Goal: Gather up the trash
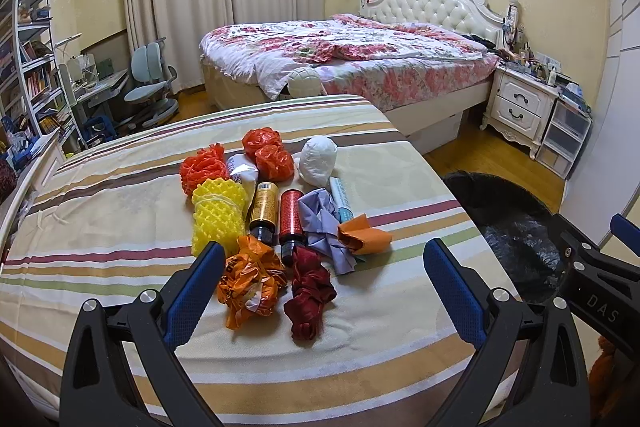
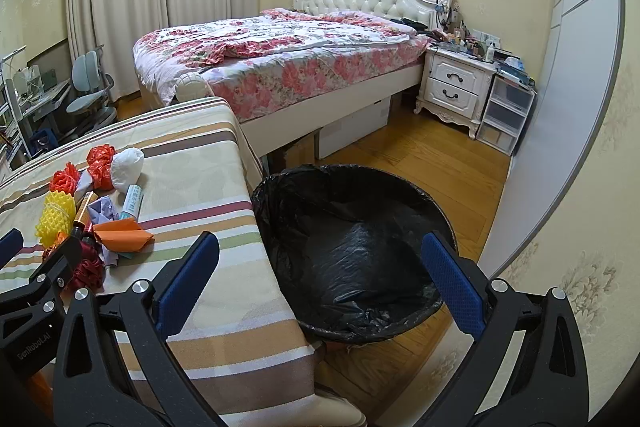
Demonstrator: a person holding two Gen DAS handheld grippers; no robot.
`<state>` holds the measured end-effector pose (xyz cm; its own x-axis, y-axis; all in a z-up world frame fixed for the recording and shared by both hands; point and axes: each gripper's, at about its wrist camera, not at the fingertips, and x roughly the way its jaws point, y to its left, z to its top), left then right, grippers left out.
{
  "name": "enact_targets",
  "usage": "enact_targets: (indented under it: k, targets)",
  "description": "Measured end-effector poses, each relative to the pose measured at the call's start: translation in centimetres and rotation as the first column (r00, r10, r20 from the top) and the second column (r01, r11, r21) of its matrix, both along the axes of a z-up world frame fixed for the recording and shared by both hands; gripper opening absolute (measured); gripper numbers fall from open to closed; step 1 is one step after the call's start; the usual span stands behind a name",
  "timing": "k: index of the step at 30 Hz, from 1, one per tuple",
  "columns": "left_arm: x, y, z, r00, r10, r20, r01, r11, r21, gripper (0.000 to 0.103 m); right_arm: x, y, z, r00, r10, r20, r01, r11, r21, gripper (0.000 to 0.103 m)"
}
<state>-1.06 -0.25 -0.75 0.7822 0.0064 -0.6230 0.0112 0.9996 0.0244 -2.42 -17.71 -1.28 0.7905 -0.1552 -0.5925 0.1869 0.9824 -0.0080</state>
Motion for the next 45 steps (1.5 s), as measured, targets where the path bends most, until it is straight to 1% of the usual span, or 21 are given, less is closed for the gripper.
enact_targets:
  k: [7, 11, 34, 45]
  targets:
    - [-0.4, 0.0, -0.4, 1.000, -0.003, 0.000, 0.003, 1.000, 0.002, 0.097, 0.0, 0.0, 0.0, 1.000, -0.001, 0.000, 0.001, 1.000, 0.000, 0.099]
    - [0.0, -0.2, 0.2, 1.000, 0.002, -0.001, -0.002, 1.000, 0.002, 0.097, -0.1, -0.1, 0.0, 1.000, -0.001, -0.001, 0.001, 1.000, 0.001, 0.099]
    - [-0.2, -0.5, -0.2, 1.000, 0.000, -0.006, 0.000, 1.000, 0.003, 0.097, -0.1, -0.3, -0.1, 1.000, -0.001, -0.005, 0.001, 1.000, 0.003, 0.099]
    - [-0.6, -1.4, -1.1, 1.000, -0.012, -0.017, 0.012, 1.000, -0.002, 0.097, 0.1, -0.5, -0.2, 1.000, -0.002, -0.007, 0.002, 1.000, 0.005, 0.099]
